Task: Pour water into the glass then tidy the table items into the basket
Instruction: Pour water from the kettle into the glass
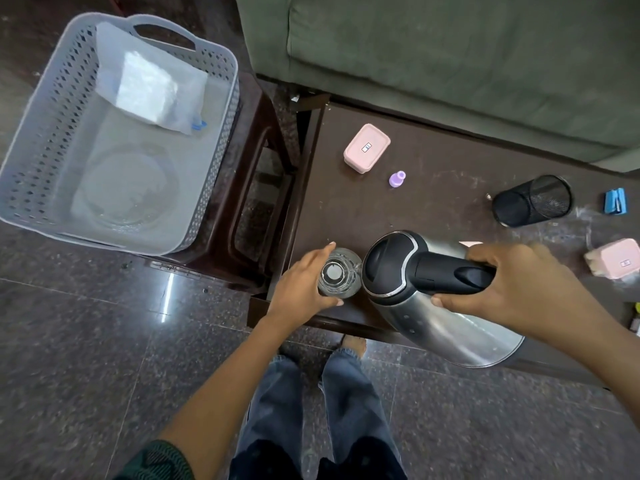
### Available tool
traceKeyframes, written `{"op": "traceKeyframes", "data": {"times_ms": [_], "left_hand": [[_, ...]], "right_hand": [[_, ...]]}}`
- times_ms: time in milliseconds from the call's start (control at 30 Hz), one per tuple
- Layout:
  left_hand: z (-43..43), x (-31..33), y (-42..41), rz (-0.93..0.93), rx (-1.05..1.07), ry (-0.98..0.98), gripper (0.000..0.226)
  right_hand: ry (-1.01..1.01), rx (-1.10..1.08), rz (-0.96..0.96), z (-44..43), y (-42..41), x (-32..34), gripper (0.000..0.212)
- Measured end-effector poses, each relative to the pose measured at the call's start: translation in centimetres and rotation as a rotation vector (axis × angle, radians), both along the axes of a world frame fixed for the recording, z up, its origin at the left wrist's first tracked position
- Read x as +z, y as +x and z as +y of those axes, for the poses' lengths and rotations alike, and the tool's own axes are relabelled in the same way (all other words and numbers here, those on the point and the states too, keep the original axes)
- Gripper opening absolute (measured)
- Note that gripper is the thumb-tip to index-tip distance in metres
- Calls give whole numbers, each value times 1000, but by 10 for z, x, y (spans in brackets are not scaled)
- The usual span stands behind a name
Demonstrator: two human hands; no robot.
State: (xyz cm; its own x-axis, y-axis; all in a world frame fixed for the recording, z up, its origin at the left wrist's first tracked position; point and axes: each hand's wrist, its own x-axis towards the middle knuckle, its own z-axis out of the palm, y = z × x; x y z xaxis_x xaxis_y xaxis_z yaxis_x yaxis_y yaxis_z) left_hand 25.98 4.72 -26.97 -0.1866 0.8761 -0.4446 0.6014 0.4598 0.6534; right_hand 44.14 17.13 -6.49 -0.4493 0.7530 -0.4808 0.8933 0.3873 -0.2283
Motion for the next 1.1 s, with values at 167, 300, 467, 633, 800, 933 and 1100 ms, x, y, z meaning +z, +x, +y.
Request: {"op": "traceKeyframes", "data": {"times_ms": [167, 300, 467, 633, 800, 933, 1100], "left_hand": [[2, 2, -1, 17, -10, -2, 103], [2, 3, -1, 26, -12, -4, 103], [2, 7, 0, 40, -20, -16, 102], [2, 7, 2, 37, 14, -32, 103], [2, 7, 3, 32, 23, -41, 103], [3, 7, 3, 45, 16, -53, 102], [4, 8, 3, 47, 21, -51, 102]], "right_hand": [[3, -2, 6, -4, 0, 0, 39], [6, 1, 1, -2, 4, -1, 38], [13, 26, 9, 0, 10, -1, 39], [7, 0, -8, 0, 10, 1, 42], [3, -6, -50, 1, 11, 3, 45], [-1, -11, -62, 1, 11, 5, 40], [5, 0, -68, 1, 9, 7, 40]]}}
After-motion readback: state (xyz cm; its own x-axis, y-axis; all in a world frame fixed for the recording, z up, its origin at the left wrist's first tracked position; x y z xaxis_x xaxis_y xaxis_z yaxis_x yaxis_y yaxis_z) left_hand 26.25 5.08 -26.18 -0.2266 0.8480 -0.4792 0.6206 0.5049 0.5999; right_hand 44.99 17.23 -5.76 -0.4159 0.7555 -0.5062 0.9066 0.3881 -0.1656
